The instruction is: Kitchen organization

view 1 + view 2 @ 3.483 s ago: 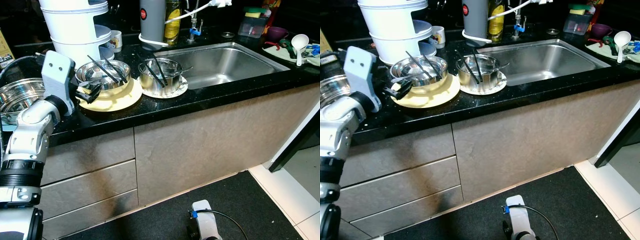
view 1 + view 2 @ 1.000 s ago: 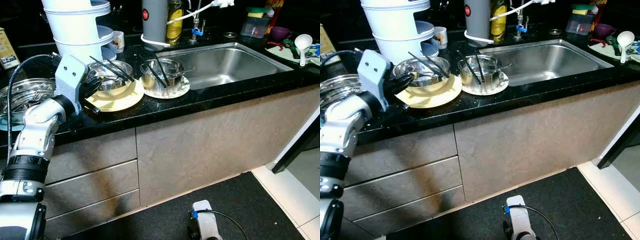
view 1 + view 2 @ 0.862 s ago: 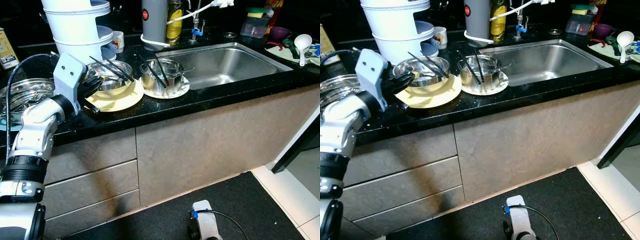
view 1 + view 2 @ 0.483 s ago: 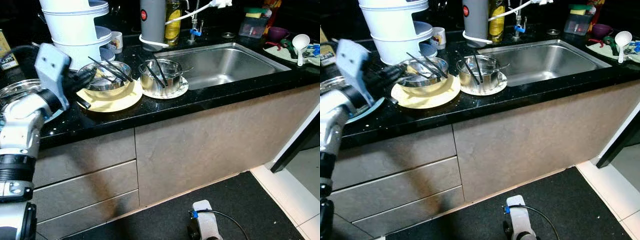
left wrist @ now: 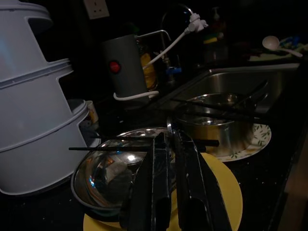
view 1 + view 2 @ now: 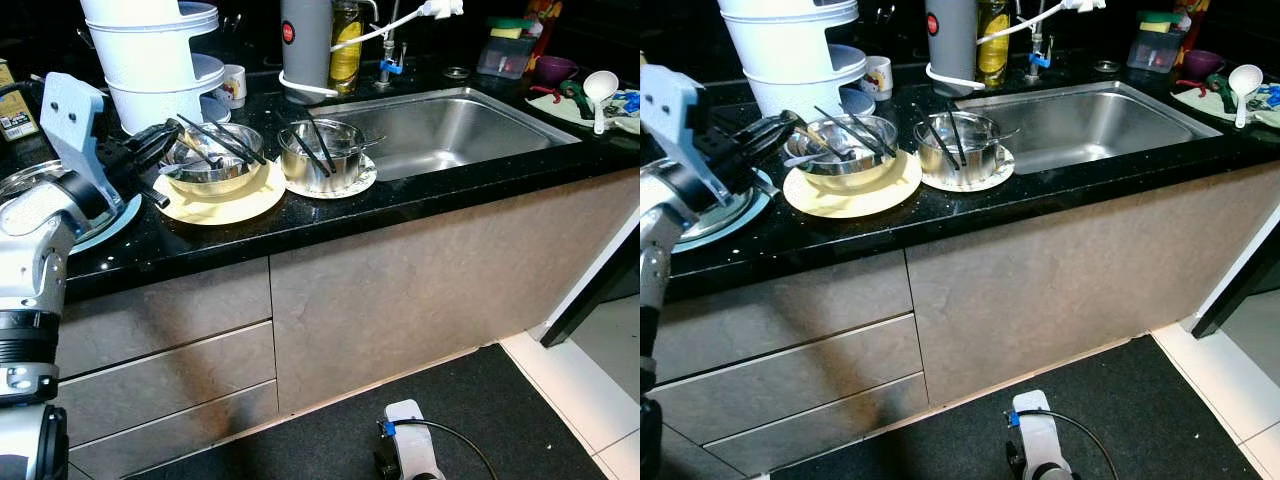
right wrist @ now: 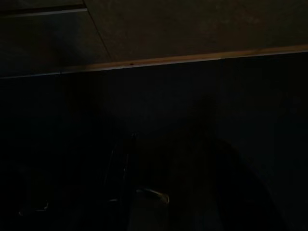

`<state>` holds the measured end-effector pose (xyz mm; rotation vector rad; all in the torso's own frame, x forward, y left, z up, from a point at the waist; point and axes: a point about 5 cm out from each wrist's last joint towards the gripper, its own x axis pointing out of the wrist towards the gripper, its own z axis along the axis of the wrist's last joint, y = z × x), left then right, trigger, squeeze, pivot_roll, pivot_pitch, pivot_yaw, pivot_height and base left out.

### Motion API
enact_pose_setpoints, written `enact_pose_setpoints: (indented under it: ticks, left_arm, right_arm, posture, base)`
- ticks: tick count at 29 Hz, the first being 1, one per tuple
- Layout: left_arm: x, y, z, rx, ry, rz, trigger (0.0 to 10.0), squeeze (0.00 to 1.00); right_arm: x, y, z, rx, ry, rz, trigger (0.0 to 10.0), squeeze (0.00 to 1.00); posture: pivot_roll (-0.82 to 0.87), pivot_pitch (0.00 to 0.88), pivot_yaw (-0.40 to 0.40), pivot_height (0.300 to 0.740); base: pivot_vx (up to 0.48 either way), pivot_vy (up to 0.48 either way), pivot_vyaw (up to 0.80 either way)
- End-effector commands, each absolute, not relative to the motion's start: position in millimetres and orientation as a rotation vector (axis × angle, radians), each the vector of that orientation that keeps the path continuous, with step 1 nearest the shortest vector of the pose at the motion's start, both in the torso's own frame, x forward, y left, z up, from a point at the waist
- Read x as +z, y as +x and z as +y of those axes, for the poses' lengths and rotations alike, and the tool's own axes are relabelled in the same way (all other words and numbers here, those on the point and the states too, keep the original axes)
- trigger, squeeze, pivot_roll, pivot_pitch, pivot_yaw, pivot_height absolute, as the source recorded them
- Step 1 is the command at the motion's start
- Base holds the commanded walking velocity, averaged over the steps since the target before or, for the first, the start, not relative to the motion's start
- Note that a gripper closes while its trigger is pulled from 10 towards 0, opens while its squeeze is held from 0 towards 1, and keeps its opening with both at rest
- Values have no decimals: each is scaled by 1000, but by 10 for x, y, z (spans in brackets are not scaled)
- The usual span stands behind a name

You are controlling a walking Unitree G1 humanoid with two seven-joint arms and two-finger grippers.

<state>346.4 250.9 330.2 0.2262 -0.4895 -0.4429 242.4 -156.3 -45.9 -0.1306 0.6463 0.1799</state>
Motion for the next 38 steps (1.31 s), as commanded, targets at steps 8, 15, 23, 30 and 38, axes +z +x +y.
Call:
enact_pose_setpoints:
  ticks: [8, 15, 23, 30, 38]
  left_arm:
    - [3364, 3453, 2495, -449, 200, -517, 0, 0]
    - [3523, 3412, 2562, -441, 87, -583, 0, 0]
    - [3710, 3342, 2590, -479, -36, -664, 0, 0]
    - [3842, 3271, 2599, -510, -108, -728, 0, 0]
    - [4042, 3220, 2646, -461, -219, -846, 0, 0]
  right_arm:
    - [-477, 2413, -1552, 188, -137, 666, 10000, 0]
    - [-455, 2448, -1514, 195, -135, 658, 10000, 0]
    - [-445, 2463, -1517, 194, -136, 655, 10000, 0]
    - [-446, 2465, -1477, 201, -132, 655, 10000, 0]
    - [-438, 2478, -1475, 206, -135, 653, 10000, 0]
  posture:
    - [-48, 97, 13, 740]
    - [-44, 88, 11, 740]
    - [-38, 87, 12, 740]
    - [-34, 88, 11, 740]
    - [-31, 91, 1, 740]
  base:
    - [0, 0, 0]
    - [0, 0, 0]
    - [0, 0, 0]
    - [0, 0, 0]
    - [0, 0, 0]
